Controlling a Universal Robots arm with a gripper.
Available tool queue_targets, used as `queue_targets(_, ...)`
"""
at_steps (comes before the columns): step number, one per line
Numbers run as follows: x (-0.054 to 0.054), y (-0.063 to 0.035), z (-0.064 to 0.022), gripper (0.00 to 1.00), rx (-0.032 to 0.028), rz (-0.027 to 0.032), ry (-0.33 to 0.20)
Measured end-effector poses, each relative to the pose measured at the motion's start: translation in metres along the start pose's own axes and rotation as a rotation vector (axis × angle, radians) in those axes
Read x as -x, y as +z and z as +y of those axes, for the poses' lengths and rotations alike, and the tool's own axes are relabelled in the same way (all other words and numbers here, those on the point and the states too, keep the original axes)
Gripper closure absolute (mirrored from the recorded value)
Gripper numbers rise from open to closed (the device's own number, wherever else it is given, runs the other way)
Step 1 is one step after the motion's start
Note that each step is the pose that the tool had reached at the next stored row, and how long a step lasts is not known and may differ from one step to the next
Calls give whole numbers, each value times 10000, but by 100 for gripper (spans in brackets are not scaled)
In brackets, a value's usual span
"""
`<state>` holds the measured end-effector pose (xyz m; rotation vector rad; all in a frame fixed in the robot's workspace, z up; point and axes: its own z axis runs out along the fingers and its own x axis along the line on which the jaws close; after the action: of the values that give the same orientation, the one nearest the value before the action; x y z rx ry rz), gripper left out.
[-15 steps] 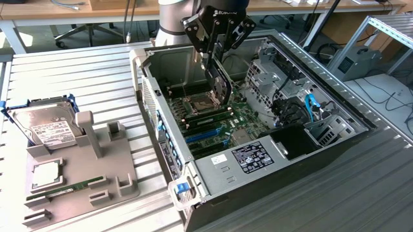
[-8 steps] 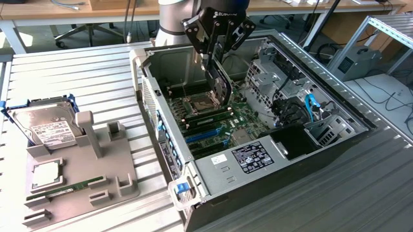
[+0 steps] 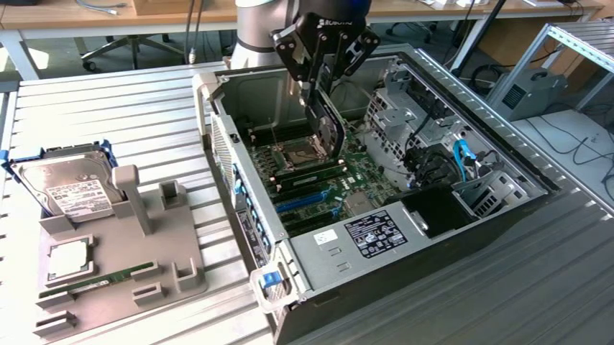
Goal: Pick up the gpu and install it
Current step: 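Pick up the gpu and move the gpu toward the slot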
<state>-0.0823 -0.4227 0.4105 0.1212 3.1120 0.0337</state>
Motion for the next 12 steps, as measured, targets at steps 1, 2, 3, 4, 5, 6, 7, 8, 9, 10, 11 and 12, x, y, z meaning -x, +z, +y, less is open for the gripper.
queue_targets(1,1,2,0,73,-2,0,0)
queue_targets(2,2,5,0,73,-4,0,0)
queue_targets(3,2,7,0,73,-5,0,0)
queue_targets(4,6,17,0,73,-8,-1,0)
queue_targets(5,7,20,0,73,-11,-1,0)
queue_targets(6,8,24,0,73,-13,-1,-1)
queue_targets(7,9,27,0,73,-14,-1,-1)
queue_targets(8,11,30,0,73,-15,-1,-1)
queue_targets(9,12,33,0,73,-15,-1,-1)
queue_targets(10,13,36,0,73,-16,-2,-1)
queue_targets(11,15,39,0,73,-17,-2,-1)
queue_targets(12,16,43,0,73,-17,-2,-1)
